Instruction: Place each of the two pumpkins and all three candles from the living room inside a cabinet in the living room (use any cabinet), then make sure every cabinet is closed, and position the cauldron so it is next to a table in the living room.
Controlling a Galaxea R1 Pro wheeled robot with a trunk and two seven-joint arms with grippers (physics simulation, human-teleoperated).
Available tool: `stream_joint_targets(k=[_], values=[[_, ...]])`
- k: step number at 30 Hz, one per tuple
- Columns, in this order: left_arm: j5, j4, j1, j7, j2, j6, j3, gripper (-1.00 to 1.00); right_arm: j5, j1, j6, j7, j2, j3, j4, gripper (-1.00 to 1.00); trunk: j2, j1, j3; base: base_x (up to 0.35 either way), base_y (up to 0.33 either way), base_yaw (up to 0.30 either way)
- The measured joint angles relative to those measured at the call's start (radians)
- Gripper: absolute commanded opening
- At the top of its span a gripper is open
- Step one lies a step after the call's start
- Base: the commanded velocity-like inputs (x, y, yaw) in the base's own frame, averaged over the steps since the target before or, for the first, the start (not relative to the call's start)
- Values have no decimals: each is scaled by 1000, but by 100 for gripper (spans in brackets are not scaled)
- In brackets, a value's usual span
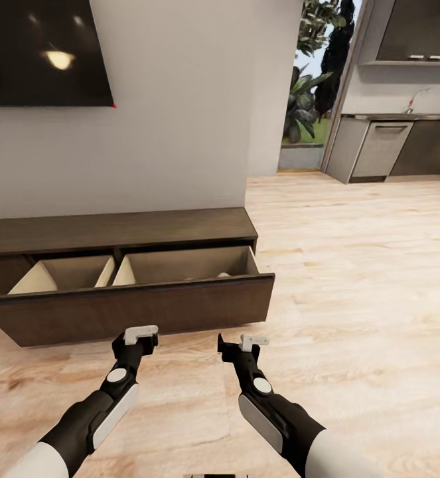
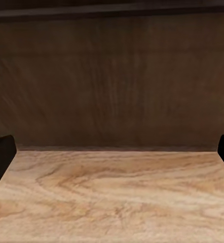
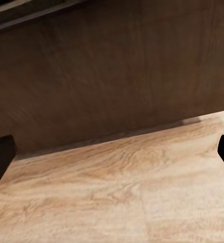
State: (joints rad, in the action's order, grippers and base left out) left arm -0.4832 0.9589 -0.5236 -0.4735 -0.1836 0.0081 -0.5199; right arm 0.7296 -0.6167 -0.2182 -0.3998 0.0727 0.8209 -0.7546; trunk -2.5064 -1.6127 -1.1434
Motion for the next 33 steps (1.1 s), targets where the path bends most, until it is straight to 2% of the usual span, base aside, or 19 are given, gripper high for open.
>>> stream_joint_targets(k=[18,33], values=[[-5,-2,0,0,-1,0,1,100,1,0,0,0,0,0,0,100,0,0,0,282,0,0],[-4,-9,0,1,1,0,1,100,-3,0,-21,0,0,1,-3,100,0,-1,0,20,0,0]])
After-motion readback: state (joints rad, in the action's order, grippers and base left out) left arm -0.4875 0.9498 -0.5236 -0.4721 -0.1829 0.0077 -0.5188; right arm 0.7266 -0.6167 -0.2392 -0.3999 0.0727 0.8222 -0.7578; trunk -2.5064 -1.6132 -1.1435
